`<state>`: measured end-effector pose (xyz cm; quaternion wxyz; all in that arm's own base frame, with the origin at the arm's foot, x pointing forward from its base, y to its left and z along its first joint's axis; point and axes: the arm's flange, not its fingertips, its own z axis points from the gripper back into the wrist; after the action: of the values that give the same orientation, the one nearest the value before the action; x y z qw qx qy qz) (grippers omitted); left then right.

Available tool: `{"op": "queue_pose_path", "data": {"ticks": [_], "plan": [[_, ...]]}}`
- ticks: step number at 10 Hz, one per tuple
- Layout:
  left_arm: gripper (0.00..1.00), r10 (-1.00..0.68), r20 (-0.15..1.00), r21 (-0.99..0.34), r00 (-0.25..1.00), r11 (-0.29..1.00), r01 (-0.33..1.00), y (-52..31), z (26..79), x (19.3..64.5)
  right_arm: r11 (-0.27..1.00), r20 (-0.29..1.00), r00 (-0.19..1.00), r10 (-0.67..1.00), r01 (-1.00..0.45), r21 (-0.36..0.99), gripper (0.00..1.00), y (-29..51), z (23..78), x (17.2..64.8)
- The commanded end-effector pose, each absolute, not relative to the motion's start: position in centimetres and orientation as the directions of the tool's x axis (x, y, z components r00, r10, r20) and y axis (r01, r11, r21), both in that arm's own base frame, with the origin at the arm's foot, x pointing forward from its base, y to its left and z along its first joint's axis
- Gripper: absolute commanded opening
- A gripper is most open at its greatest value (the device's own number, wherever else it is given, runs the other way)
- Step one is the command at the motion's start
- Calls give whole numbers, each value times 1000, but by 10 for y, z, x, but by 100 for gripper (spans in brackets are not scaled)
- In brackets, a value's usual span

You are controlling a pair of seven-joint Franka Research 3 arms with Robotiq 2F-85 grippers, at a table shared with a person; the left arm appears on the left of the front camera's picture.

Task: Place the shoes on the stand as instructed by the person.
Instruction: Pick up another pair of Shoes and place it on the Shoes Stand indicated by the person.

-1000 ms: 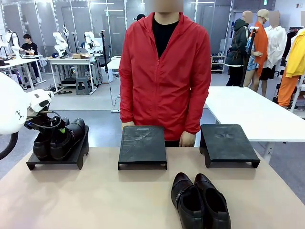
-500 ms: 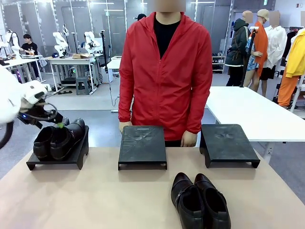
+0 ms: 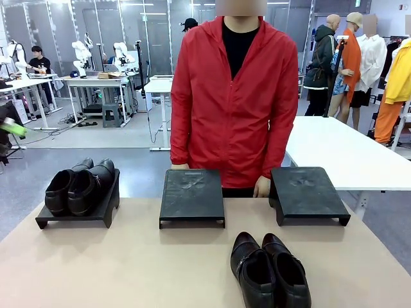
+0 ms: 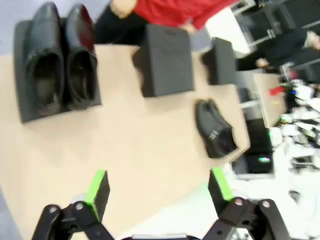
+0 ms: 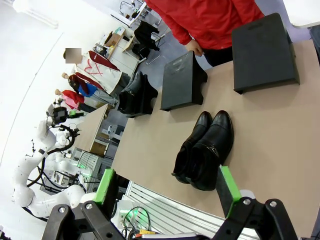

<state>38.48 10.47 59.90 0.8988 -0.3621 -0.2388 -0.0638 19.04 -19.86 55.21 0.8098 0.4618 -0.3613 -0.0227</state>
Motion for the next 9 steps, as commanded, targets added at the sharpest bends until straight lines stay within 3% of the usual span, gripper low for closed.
{"op": "queue_pose_path", "data": {"ticks": [1,5,7,9], "plan": [[100,93,396,-759,914,594,269,158,578,363,573,582,728,-363,-318,755,100,-199,553,189],[100,115,502,-827,857,353,437,274,504,261,573,582,728,-363,-318,755,100,-199,553,189],[100,192,480,-866,856,263,426,312,478,235,573,582,728,-363,-318,755,100,-199,553,189],[100,197,462,-875,865,257,409,318,467,244,573,582,728,-363,-318,755,100,-199,553,189]]}}
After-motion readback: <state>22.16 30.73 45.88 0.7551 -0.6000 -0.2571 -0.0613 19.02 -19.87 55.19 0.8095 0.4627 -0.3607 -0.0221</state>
